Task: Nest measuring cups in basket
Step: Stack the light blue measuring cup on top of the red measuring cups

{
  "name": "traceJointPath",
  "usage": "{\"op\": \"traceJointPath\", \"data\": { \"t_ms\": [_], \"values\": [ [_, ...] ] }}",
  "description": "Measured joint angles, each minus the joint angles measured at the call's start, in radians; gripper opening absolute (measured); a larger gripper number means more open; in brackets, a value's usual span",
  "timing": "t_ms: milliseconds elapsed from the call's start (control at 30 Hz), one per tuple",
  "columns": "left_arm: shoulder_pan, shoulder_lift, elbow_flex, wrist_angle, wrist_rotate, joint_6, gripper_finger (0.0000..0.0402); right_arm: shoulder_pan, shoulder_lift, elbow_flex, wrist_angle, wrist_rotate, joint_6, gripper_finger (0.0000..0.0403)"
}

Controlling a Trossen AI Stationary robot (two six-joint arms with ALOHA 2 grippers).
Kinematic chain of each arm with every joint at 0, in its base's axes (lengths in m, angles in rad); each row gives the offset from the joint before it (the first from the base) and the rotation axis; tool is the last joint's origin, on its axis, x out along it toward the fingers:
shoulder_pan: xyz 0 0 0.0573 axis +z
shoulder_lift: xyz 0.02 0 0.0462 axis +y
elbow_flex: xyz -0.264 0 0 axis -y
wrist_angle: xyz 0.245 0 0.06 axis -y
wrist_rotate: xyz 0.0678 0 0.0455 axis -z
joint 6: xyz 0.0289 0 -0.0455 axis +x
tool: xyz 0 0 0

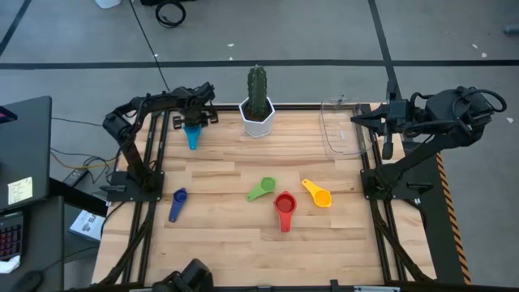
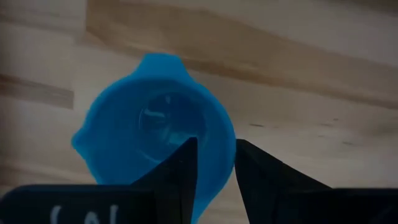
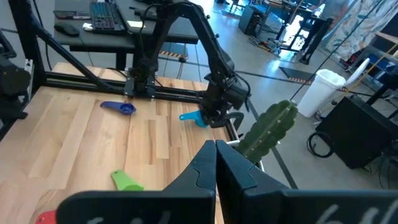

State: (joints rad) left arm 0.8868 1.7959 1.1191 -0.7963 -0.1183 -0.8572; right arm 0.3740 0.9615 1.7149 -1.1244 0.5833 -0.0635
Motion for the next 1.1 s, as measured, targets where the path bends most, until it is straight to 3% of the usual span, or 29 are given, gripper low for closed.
{"op": "traceJointPath", "data": {
  "t_ms": [333, 533, 633, 900, 1100],
  "values": [
    [-0.020, 0.063, 0.000, 0.026, 0.045, 0.030, 0.0104, 0.000, 0.000, 0.000, 0.000, 0.000, 0.000, 0.0005],
    [-0.020, 0.071, 0.000, 0.009, 0.043, 0.064, 0.0025, 0.000, 0.000, 0.000, 0.000, 0.000, 0.000, 0.0005],
    [-0.020, 0.070, 0.001, -0.007, 0.062, 0.104, 0.0014, 0.000, 0.000, 0.000, 0.000, 0.000, -0.010, 0.0005],
    [-0.062, 0.030, -0.001, -0.139, 0.229, 0.131, 0.0013, 0.000, -0.024, 0.000, 0.000, 0.000, -0.054, 0.0005],
    [-0.196, -0.072, 0.013, -0.183, 0.326, 0.067, 0.0013, 0.000, -0.048, 0.000, 0.000, 0.000, -0.129, 0.0005]
  ]
}}
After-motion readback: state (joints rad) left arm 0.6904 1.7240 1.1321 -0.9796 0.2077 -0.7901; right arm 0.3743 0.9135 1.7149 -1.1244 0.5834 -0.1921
